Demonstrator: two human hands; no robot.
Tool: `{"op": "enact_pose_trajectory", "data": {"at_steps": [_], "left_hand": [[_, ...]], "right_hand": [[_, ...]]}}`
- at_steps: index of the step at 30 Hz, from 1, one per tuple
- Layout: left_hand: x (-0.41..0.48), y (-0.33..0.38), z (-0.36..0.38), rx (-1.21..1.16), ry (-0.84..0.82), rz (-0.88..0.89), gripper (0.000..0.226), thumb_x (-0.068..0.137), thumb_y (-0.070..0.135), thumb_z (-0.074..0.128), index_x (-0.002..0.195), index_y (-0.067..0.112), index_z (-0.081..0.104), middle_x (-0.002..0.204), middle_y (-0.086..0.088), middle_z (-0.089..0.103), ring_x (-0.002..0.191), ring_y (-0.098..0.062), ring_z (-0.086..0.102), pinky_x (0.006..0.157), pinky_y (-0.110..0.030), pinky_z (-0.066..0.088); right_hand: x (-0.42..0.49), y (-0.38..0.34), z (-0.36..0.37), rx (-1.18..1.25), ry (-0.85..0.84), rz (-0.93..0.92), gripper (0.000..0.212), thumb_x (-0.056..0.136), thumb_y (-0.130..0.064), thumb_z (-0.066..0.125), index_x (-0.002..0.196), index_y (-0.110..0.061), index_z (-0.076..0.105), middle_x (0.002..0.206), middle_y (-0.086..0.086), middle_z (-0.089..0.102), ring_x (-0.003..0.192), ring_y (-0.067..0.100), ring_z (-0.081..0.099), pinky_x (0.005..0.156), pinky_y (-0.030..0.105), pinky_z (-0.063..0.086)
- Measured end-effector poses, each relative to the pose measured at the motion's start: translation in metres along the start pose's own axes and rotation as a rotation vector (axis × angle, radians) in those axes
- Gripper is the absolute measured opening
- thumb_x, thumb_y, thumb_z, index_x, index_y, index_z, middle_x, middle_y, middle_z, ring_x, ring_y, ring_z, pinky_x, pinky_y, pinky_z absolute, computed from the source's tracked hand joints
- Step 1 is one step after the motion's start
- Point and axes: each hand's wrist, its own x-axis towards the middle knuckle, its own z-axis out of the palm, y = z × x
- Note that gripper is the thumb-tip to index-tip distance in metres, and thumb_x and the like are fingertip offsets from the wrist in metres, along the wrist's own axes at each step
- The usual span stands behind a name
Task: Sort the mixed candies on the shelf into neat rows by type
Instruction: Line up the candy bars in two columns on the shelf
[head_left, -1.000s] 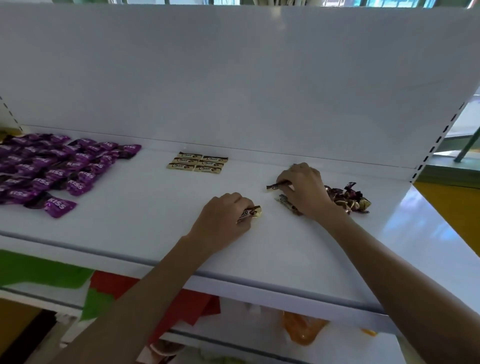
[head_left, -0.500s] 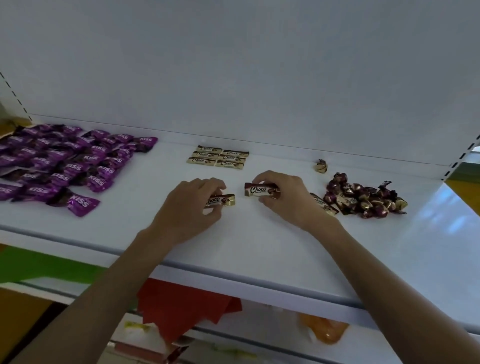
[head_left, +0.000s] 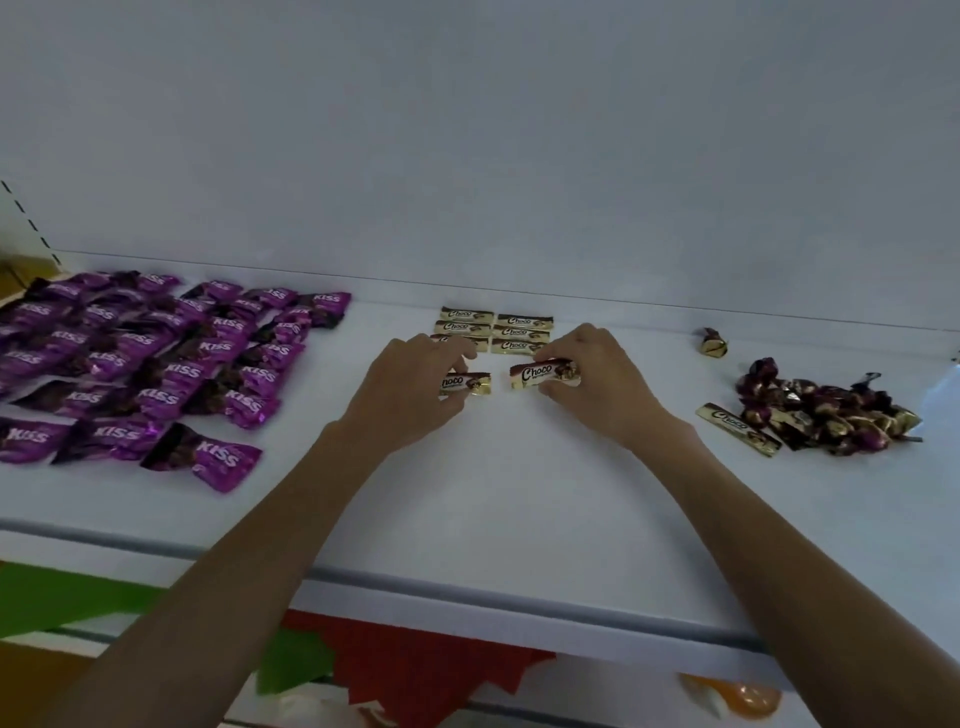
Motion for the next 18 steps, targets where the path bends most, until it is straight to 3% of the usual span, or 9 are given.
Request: {"op": "enact_pose_trajectory", "data": {"at_steps": [3, 7, 10, 12, 15, 18], "left_hand": [[0.012, -0.011, 0.002, -0.006, -0.114, -0.048, 0.033, 0.083, 0.02, 0.061, 0.115, 0.02, 0.054, 0.108, 0.007, 0.066, 0.103, -0.018, 0.054, 0.087, -0.029, 0.035], [0.02, -0.022, 0.006, -0.023, -0.172, -0.057, 0.029, 0.085, 0.021, 0.059, 0.114, 0.021, 0.056, 0.108, 0.008, 0.065, 0.105, -0.018, 0.054, 0.089, -0.03, 0.036], [0.023, -0.025, 0.006, 0.01, -0.181, -0.035, 0.022, 0.089, 0.022, 0.055, 0.11, 0.02, 0.061, 0.11, 0.004, 0.058, 0.106, -0.021, 0.049, 0.09, -0.031, 0.034], [0.019, -0.026, 0.009, 0.064, -0.134, 0.008, 0.021, 0.091, 0.018, 0.051, 0.107, 0.016, 0.065, 0.11, -0.005, 0.057, 0.103, -0.024, 0.05, 0.085, -0.033, 0.038], [0.006, -0.027, 0.015, 0.106, -0.093, 0.063, 0.02, 0.086, 0.009, 0.052, 0.1, 0.008, 0.067, 0.093, -0.012, 0.061, 0.084, -0.03, 0.058, 0.068, -0.035, 0.044], [0.006, -0.03, 0.016, 0.194, -0.123, 0.06, 0.034, 0.081, 0.024, 0.04, 0.093, 0.008, 0.069, 0.085, -0.011, 0.063, 0.073, -0.03, 0.06, 0.059, -0.035, 0.046]], "right_hand": [[0.01, -0.002, 0.008, -0.042, -0.02, 0.039, 0.031, 0.083, -0.016, 0.063, 0.114, -0.015, 0.063, 0.112, 0.011, 0.056, 0.108, 0.028, 0.046, 0.092, 0.038, 0.039], [0.016, -0.004, 0.019, -0.047, -0.046, 0.088, 0.027, 0.084, -0.019, 0.059, 0.111, -0.017, 0.064, 0.106, 0.01, 0.057, 0.104, 0.03, 0.048, 0.089, 0.04, 0.042], [0.019, -0.007, 0.02, -0.071, -0.043, 0.104, 0.03, 0.084, -0.022, 0.06, 0.114, -0.017, 0.062, 0.113, 0.009, 0.058, 0.108, 0.03, 0.046, 0.091, 0.041, 0.041], [0.02, -0.009, 0.021, -0.13, -0.036, 0.081, 0.027, 0.085, -0.022, 0.058, 0.112, -0.018, 0.062, 0.114, 0.007, 0.058, 0.108, 0.028, 0.046, 0.089, 0.039, 0.041], [0.02, -0.011, 0.024, -0.168, -0.05, 0.049, 0.025, 0.086, -0.018, 0.053, 0.109, -0.02, 0.064, 0.109, 0.005, 0.06, 0.104, 0.026, 0.049, 0.083, 0.036, 0.042], [0.023, -0.011, 0.027, -0.152, -0.035, 0.045, 0.028, 0.085, -0.013, 0.051, 0.108, -0.02, 0.065, 0.106, 0.005, 0.061, 0.102, 0.026, 0.051, 0.082, 0.037, 0.044]]}}
